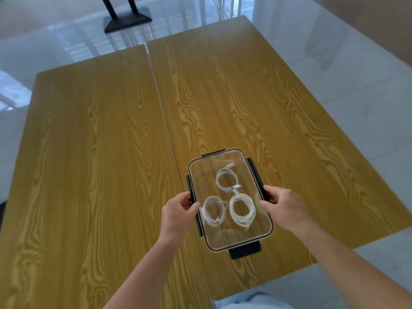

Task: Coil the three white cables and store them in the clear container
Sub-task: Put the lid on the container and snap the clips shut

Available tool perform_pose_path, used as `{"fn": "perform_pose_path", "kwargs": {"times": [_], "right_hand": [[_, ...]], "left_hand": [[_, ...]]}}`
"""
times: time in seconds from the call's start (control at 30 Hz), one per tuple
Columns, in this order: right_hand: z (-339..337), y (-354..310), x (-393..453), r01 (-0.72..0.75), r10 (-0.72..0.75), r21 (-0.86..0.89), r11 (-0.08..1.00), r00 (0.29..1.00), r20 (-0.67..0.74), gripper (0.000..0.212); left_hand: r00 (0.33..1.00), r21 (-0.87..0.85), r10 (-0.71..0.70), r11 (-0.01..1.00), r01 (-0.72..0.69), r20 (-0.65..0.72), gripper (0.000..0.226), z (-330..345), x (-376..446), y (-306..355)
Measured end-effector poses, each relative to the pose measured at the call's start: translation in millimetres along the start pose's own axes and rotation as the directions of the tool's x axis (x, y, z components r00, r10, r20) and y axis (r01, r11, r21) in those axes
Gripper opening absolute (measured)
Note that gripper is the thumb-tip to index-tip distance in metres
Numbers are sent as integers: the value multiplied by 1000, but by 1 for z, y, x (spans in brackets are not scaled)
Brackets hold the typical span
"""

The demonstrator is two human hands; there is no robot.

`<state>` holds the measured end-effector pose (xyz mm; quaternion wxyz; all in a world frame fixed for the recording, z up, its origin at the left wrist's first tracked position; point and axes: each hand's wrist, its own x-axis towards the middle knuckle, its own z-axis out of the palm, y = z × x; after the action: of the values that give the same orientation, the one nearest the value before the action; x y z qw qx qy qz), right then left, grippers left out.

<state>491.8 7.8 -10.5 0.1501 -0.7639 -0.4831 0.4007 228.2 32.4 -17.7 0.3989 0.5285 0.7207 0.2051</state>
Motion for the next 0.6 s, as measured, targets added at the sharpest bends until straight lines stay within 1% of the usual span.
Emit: {"fn": "perform_pose_path", "kwargs": {"times": [0.13, 0.23, 0.43, 0.6], "right_hand": [[4, 2, 4, -16, 14, 113, 994, 1000, 20, 55], [6, 4, 6, -40, 36, 179, 983, 999, 26, 54], [8, 7, 12, -70, 60, 232, 970, 997, 49, 53], [7, 9, 15, -87, 70, 255, 963, 995, 72, 53]], "left_hand": [[995, -125, -102, 987, 102, 1, 45, 4, 3, -6], [988, -203, -152, 968, 151, 10, 45, 6, 6, -8], [980, -295, -195, 936, 194, 28, 39, 8, 14, -8], [984, -337, -177, 925, 176, 27, 30, 10, 14, -4]]}}
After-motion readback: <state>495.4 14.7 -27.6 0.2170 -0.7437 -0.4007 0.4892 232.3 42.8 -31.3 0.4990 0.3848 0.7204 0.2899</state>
